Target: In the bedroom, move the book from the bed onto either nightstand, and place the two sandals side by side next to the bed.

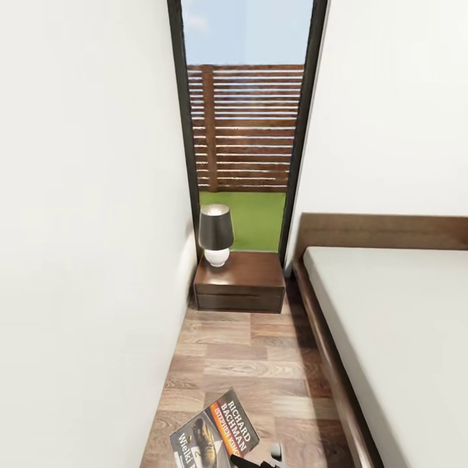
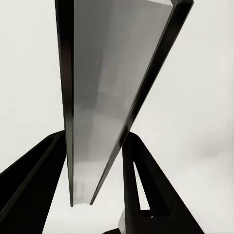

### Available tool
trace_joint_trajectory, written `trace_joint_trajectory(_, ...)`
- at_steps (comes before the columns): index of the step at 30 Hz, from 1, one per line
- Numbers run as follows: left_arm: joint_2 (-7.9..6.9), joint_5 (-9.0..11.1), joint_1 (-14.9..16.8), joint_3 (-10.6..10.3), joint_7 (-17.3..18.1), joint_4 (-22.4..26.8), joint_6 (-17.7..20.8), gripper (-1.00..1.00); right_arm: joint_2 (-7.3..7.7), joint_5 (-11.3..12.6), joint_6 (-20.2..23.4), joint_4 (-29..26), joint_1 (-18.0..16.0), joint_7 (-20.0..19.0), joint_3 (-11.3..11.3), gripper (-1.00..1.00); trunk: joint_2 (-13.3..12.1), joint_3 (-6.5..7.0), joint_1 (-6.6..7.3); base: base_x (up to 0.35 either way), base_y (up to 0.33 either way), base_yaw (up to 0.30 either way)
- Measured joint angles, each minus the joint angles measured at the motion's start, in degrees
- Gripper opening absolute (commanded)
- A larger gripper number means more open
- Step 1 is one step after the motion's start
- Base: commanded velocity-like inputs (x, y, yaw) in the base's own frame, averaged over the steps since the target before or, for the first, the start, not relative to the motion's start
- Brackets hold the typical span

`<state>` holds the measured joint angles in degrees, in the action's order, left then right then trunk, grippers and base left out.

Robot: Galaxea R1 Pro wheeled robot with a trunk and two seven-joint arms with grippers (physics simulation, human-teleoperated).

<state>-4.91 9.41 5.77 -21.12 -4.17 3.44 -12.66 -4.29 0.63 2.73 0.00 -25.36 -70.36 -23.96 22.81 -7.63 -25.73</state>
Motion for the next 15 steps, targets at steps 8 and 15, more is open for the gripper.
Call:
trace_joint_trajectory(8,0.03,0.0,0.0,0.0,0.0,-0.1,0.0,1.0,-0.01,0.0,0.0,-0.1,0.0,0.0,0.0,-1.0,0.0,0.0,0.0,0.284,0.0,0.0)
trace_joint_trajectory(15,0.01,0.0,0.0,0.0,0.0,-0.1,0.0,1.0,-0.01,0.0,0.0,-0.1,0.0,0.0,0.0,-1.0,0.0,0.0,0.0,0.283,0.0,0.0)
